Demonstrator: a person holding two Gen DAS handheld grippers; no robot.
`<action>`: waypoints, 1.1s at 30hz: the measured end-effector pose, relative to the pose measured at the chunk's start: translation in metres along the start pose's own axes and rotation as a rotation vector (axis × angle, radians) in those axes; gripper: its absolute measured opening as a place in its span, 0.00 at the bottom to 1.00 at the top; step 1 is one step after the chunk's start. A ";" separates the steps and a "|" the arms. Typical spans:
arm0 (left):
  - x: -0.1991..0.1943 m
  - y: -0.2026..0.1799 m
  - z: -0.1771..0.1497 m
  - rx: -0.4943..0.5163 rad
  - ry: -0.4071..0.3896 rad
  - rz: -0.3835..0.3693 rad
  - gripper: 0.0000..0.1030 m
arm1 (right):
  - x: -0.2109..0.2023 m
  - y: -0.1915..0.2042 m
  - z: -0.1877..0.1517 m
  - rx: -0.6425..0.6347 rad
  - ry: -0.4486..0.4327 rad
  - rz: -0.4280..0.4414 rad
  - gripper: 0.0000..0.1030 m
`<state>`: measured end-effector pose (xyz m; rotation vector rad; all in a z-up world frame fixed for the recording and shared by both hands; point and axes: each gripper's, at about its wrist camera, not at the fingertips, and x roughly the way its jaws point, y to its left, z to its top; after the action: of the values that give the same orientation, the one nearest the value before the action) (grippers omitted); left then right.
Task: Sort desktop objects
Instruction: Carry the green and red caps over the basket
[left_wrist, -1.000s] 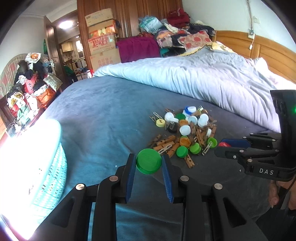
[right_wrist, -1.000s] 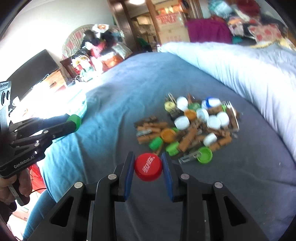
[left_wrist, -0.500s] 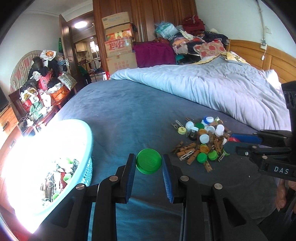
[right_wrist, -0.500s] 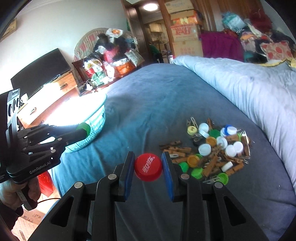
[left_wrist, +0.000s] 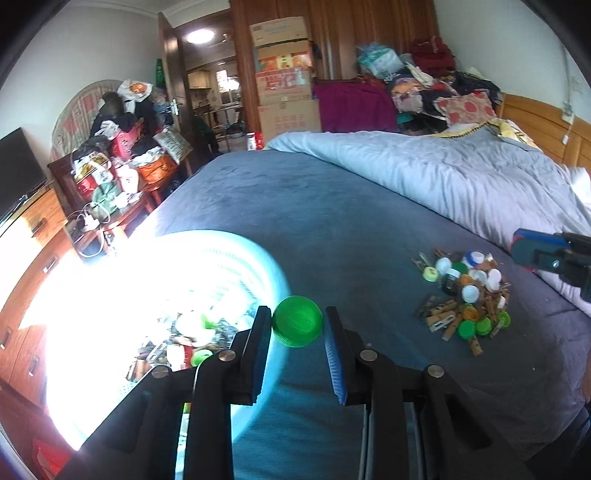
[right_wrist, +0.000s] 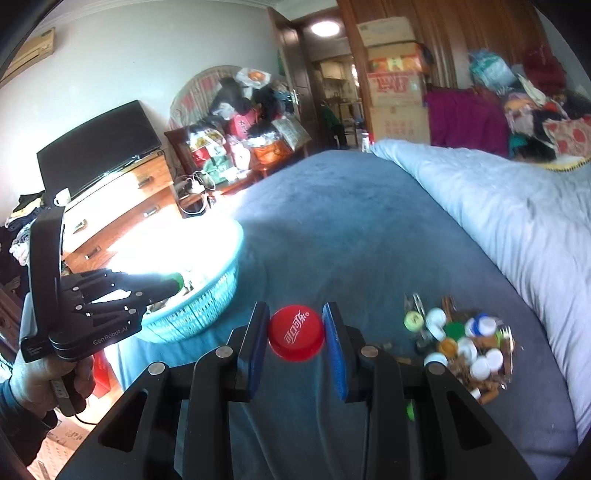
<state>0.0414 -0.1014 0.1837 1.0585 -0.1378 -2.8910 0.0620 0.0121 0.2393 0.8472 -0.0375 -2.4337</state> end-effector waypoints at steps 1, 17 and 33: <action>0.000 0.007 0.001 -0.009 -0.001 0.010 0.29 | 0.002 0.004 0.005 -0.005 -0.001 0.004 0.29; -0.003 0.121 0.017 -0.107 0.011 0.120 0.29 | 0.043 0.077 0.076 -0.135 -0.019 0.073 0.29; 0.023 0.175 0.006 -0.175 0.155 0.048 0.29 | 0.111 0.122 0.119 -0.130 0.152 0.282 0.29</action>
<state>0.0239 -0.2769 0.1919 1.2211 0.0944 -2.7063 -0.0185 -0.1659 0.2962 0.9003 0.0547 -2.0812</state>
